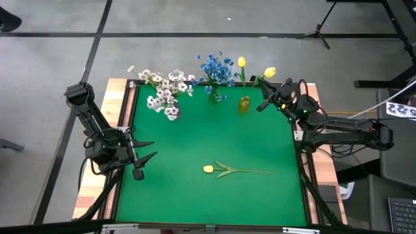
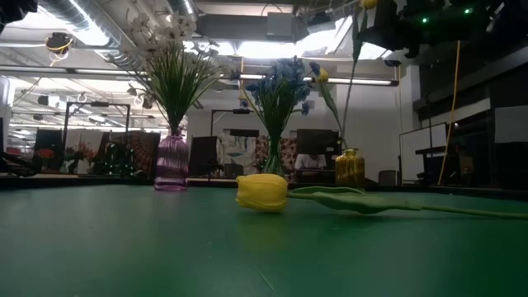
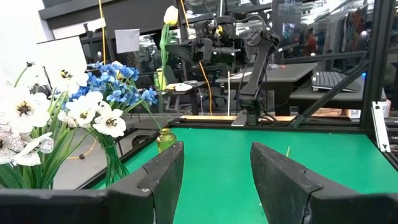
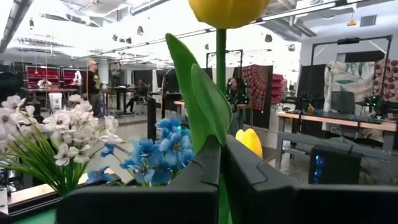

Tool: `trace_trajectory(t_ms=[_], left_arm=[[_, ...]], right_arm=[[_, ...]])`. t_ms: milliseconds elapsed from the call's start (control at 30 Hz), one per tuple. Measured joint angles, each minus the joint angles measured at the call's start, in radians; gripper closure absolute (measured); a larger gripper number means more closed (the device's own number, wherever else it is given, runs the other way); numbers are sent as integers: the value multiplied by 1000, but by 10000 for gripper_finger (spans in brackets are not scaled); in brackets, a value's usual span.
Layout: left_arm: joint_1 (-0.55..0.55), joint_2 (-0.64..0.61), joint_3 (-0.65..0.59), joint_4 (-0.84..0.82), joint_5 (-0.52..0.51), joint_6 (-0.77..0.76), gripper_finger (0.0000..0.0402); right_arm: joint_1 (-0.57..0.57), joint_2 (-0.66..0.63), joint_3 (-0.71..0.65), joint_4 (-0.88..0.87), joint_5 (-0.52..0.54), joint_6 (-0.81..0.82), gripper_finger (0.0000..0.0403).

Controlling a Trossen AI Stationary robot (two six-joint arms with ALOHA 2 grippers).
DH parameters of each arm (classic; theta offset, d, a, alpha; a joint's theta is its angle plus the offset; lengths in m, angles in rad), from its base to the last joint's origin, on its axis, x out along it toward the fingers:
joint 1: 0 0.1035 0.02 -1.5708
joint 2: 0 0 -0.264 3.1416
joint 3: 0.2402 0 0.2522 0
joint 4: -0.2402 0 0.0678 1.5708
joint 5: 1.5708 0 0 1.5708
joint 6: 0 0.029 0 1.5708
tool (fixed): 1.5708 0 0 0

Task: Sort flowers into vase by color
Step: Put the top yellow flower into the yellow vase

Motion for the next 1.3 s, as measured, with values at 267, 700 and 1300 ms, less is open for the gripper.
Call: trace_trajectory(t_ms=[267,700,1300], left_arm=[[0,0,0,0,-2,1,219],[0,0,0,0,-2,1,219],[0,0,0,0,-2,-4,219]], right_arm=[[0,0,0,-98,35,-1,395],[0,102,0,-124,61,34,395],[0,224,1,-65,95,83,395]])
